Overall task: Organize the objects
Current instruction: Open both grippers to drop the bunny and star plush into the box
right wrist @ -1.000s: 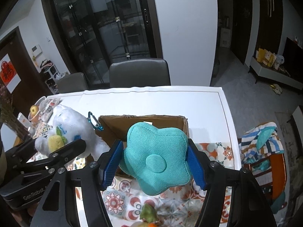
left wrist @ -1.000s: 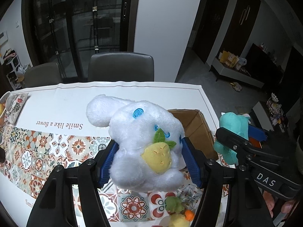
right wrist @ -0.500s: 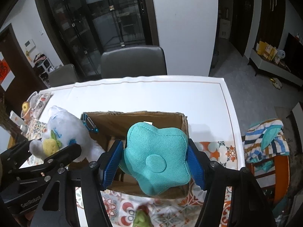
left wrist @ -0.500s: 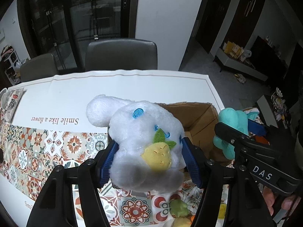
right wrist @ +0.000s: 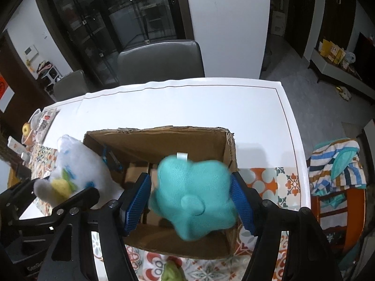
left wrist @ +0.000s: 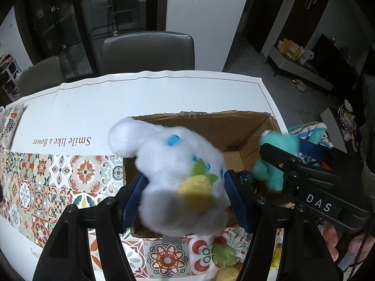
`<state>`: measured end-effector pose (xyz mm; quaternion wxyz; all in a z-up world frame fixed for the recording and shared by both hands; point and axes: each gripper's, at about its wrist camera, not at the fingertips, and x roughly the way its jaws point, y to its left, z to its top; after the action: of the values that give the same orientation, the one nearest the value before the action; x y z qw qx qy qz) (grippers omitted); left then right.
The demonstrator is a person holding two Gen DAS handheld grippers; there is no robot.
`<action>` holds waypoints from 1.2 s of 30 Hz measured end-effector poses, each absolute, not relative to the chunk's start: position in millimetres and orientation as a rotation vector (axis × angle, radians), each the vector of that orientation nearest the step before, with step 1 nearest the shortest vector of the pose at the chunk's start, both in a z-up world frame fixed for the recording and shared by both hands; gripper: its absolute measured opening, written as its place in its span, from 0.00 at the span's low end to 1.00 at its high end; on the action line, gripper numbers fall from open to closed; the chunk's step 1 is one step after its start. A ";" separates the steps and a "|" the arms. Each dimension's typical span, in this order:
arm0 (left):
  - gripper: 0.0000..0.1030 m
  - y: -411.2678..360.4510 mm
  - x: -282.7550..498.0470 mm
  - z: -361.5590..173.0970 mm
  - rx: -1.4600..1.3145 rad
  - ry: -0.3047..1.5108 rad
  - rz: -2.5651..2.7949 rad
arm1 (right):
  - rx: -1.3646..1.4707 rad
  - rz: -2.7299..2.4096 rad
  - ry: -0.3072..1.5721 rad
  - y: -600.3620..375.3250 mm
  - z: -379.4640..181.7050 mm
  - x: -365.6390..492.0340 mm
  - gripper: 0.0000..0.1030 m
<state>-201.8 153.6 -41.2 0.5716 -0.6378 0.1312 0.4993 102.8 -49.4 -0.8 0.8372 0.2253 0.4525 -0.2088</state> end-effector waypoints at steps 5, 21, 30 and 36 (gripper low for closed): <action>0.69 152.0 -204.4 -36.1 -1.489 0.311 1.181 | 0.450 -0.402 0.986 -50.1 -1.0 100.8 0.70; 0.69 131.5 -207.8 -13.0 -1.476 0.309 1.194 | 0.423 -0.426 0.951 -36.6 25.1 70.6 0.70; 0.69 109.4 -203.3 5.3 -1.463 0.305 1.187 | 0.437 -0.429 0.924 -27.9 37.4 43.2 0.70; 0.69 96.0 -198.3 17.5 -1.447 0.306 1.172 | 0.450 -0.431 0.910 -22.4 42.0 23.0 0.70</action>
<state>-198.3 96.0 17.5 0.5869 -0.6207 0.1312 0.5030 23.0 -22.4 42.0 0.8517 0.2138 0.4324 -0.2048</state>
